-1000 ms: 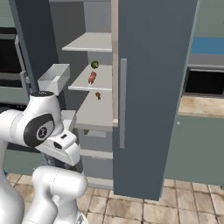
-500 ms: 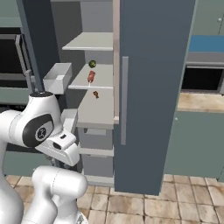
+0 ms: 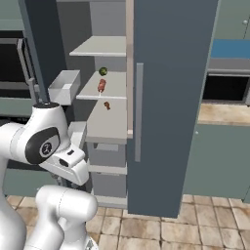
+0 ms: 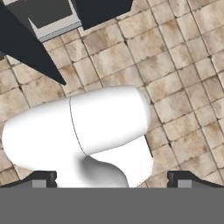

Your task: Store the kebab skewer in the freezer for long-term storage. Close the freezer door after placing the cooked food.

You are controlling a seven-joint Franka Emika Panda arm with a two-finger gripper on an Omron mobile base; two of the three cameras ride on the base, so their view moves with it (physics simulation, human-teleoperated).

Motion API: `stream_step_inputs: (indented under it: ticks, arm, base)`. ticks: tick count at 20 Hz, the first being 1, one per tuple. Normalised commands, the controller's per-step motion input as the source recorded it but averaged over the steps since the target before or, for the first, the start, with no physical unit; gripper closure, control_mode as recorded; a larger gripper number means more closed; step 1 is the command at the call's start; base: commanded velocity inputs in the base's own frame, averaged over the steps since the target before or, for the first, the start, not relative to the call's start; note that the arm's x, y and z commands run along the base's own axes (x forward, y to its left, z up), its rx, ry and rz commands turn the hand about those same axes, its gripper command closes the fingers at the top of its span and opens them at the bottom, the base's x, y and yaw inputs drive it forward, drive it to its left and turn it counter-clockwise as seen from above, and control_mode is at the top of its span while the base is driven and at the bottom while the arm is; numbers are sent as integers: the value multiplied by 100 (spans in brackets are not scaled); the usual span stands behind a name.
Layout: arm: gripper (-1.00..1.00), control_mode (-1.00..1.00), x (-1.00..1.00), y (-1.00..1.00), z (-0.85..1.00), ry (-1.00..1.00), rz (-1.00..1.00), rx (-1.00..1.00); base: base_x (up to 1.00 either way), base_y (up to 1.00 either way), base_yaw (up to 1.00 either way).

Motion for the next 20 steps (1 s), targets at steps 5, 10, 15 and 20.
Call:
stream_step_inputs:
  ticks: [5,10,15,20]
  arm:
    - [-100,-100,1,25,1,-14,0,-5]
    - [-100,-100,32,98,10,-43,-21,-21]
    - [-100,-100,71,95,17,-27,-33,-41]
    - [-100,-100,81,88,21,-27,-31,-43]
  base:
    - [0,0,0]
    - [0,0,0]
    - [0,0,0]
    - [0,0,0]
